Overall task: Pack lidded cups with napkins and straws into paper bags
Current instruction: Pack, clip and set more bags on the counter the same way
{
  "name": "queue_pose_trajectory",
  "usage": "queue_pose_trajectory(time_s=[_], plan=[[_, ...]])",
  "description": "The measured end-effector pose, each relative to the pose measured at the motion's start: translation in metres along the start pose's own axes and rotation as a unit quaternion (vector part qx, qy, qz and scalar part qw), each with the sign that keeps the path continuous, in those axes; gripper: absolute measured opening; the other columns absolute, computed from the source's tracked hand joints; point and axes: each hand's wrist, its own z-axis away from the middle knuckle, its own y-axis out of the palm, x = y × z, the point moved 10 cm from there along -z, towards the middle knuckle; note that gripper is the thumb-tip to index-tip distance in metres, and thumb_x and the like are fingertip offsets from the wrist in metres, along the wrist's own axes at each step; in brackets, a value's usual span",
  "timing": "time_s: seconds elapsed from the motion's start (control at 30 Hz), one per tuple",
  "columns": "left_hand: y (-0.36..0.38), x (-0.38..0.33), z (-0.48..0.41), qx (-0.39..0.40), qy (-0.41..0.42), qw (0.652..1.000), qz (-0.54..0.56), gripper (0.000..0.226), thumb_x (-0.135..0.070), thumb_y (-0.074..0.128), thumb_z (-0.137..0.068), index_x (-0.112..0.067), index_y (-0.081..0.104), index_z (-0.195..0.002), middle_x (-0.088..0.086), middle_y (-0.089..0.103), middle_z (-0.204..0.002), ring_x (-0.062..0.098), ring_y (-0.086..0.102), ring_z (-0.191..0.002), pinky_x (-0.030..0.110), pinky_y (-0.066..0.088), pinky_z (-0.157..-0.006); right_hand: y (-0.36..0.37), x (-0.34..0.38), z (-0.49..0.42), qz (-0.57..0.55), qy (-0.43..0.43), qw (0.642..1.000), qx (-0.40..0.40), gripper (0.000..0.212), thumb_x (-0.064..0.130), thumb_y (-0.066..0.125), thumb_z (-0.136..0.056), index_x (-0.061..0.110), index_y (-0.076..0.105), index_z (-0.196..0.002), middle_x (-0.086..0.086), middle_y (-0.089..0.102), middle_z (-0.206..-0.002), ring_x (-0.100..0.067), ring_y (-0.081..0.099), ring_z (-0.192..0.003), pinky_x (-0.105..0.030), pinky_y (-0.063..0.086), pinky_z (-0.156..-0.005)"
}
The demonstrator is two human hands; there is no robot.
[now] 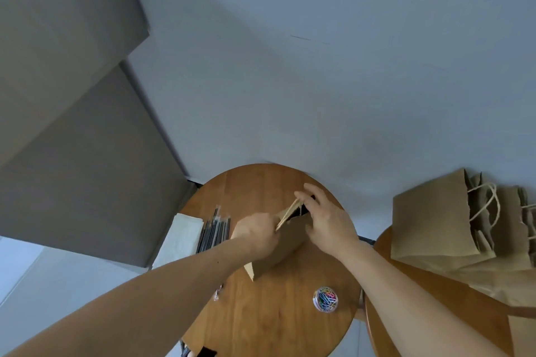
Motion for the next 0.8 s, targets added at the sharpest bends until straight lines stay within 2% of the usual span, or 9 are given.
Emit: queue_pose_trajectory(time_s=[0.03,0.13,0.2,0.33,0.5,0.57,0.63,0.73,0.8], plan=[[-0.007,-0.001,-0.005,-0.001,0.01,1.0,-0.02,0.024,-0.027,0.044,-0.097,-0.029,0.045,-0.073,-0.007,0.049,-0.068,0.02,0.056,-0.068,0.03,0.041,-0.056,0.002,-0.005,-0.001,0.03,0.0,0.999,0.023,0.052,0.019,0.065,-0.087,0.023,0.05,-0.137,0.004,0.042,-0.147,-0.019,0.064,-0.097,-0.032,0.055,-0.069],[-0.024,-0.002,-0.018,-0.001,0.034,0.999,-0.039,0.032,-0.032,0.044,-0.099,-0.028,0.045,-0.068,-0.008,0.049,-0.065,0.017,0.059,-0.066,0.028,0.037,-0.052,-0.005,-0.018,-0.004,0.077,0.021,0.997,0.021,0.019,0.029,0.056,-0.094,0.023,0.064,-0.11,0.004,0.063,-0.103,-0.021,0.065,-0.087,-0.033,0.05,-0.063],[-0.032,0.0,-0.024,-0.001,0.043,0.999,0.005,0.034,-0.036,0.049,-0.098,-0.032,0.046,-0.065,-0.01,0.052,-0.062,0.01,0.053,-0.057,0.026,0.036,-0.049,-0.008,-0.022,-0.004,0.067,0.03,0.997,0.011,0.015,0.032,0.054,-0.096,0.022,0.065,-0.1,0.004,0.065,-0.09,-0.021,0.064,-0.083,-0.032,0.047,-0.061],[-0.036,0.012,-0.029,-0.027,0.027,0.996,0.082,0.015,-0.031,0.061,-0.086,-0.037,0.053,-0.074,-0.012,0.06,-0.069,0.01,0.059,-0.065,0.025,0.039,-0.052,-0.005,-0.026,-0.004,0.036,0.044,0.998,-0.001,0.016,0.031,0.054,-0.097,0.019,0.064,-0.094,0.002,0.063,-0.087,-0.02,0.061,-0.08,-0.032,0.048,-0.062],[-0.022,0.014,-0.028,-0.043,0.033,0.995,0.079,0.02,-0.036,0.059,-0.089,-0.042,0.053,-0.071,-0.016,0.056,-0.065,0.004,0.055,-0.063,0.021,0.035,-0.051,0.002,-0.033,-0.003,0.019,0.061,0.998,0.004,0.019,0.034,0.055,-0.096,0.02,0.067,-0.1,0.004,0.066,-0.093,-0.017,0.062,-0.084,-0.032,0.052,-0.069],[-0.021,0.014,-0.03,-0.042,0.053,0.994,0.083,0.01,-0.039,0.057,-0.094,-0.04,0.064,-0.086,-0.018,0.057,-0.068,0.003,0.055,-0.066,0.02,0.037,-0.053,0.001,-0.037,-0.003,0.0,0.068,0.998,-0.001,0.021,0.036,0.056,-0.096,0.022,0.069,-0.103,0.004,0.069,-0.096,-0.016,0.064,-0.086,-0.032,0.054,-0.072],[-0.022,0.01,-0.034,-0.035,0.078,0.993,0.082,0.012,-0.039,0.056,-0.096,-0.036,0.067,-0.094,-0.018,0.058,-0.071,0.006,0.057,-0.07,0.022,0.04,-0.055,0.0,-0.04,-0.003,-0.007,0.075,0.997,0.004,0.021,0.037,0.056,-0.096,0.023,0.07,-0.105,0.005,0.07,-0.099,-0.016,0.064,-0.088,-0.033,0.055,-0.074],[-0.025,0.008,-0.039,-0.03,0.09,0.992,0.083,0.021,-0.039,0.055,-0.098,-0.042,0.054,-0.076,-0.02,0.054,-0.066,0.002,0.053,-0.066,0.022,0.036,-0.053,-0.001,-0.041,-0.003,-0.011,0.081,0.997,0.0,0.022,0.036,0.056,-0.096,0.023,0.069,-0.109,0.005,0.069,-0.103,-0.016,0.064,-0.09,-0.032,0.055,-0.075],[-0.024,0.01,-0.042,-0.029,0.085,0.992,0.087,0.024,-0.04,0.053,-0.098,-0.042,0.053,-0.075,-0.017,0.057,-0.068,0.005,0.055,-0.068,0.026,0.042,-0.055,-0.012,-0.041,0.0,-0.053,0.077,0.994,-0.052,0.024,0.032,0.058,-0.096,0.021,0.066,-0.116,0.005,0.065,-0.113,-0.016,0.064,-0.088,-0.031,0.054,-0.075]])
